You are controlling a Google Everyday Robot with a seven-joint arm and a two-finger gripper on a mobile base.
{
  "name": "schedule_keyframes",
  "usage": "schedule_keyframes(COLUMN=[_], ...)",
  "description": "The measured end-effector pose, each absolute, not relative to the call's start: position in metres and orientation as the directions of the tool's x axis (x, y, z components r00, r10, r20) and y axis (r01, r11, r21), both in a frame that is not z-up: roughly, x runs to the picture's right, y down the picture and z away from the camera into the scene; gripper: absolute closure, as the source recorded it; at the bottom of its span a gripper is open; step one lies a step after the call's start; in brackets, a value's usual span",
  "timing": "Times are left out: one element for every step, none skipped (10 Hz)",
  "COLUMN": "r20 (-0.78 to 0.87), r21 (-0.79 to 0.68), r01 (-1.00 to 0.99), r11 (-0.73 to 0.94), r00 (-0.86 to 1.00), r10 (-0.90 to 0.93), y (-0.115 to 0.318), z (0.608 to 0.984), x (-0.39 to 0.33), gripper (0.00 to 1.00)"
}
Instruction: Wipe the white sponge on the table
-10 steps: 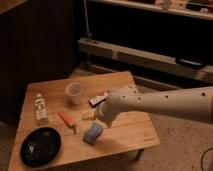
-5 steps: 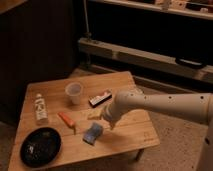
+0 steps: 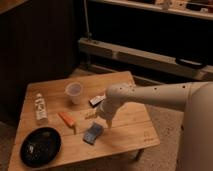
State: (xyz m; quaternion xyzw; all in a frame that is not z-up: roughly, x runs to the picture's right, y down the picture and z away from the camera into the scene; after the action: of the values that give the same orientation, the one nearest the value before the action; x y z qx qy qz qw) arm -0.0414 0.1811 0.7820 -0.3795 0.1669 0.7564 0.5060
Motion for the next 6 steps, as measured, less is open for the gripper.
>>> schedule_keyframes(r20=[-0.748, -0.753, -0.761, -0.767, -0.773, -0.779], r21=[-0.126, -0.123, -0.118, -0.118, -0.12, -0.106], r01=[-0.892, -0.891, -0.892, -0.895, -0.898, -0.902], r11=[-0.435, -0.436, -0.437, -0.431, -0.424, -0.419], r00=[-0.202, -0.202, -0.201, -0.193, -0.184, -0.186], r10=[0.632, 0.626, 0.617, 0.612, 0.608, 0.599], y=[0.184, 0.187, 0.188, 0.188, 0.19, 0.193], z=[0.783, 0.784, 0.785, 0.786, 0.787, 0.789], x=[-0.042, -0.043, -0.047, -0.054, -0.062, -0.064], gripper=[0.2, 0.2, 0.2, 0.2, 0.2, 0.2])
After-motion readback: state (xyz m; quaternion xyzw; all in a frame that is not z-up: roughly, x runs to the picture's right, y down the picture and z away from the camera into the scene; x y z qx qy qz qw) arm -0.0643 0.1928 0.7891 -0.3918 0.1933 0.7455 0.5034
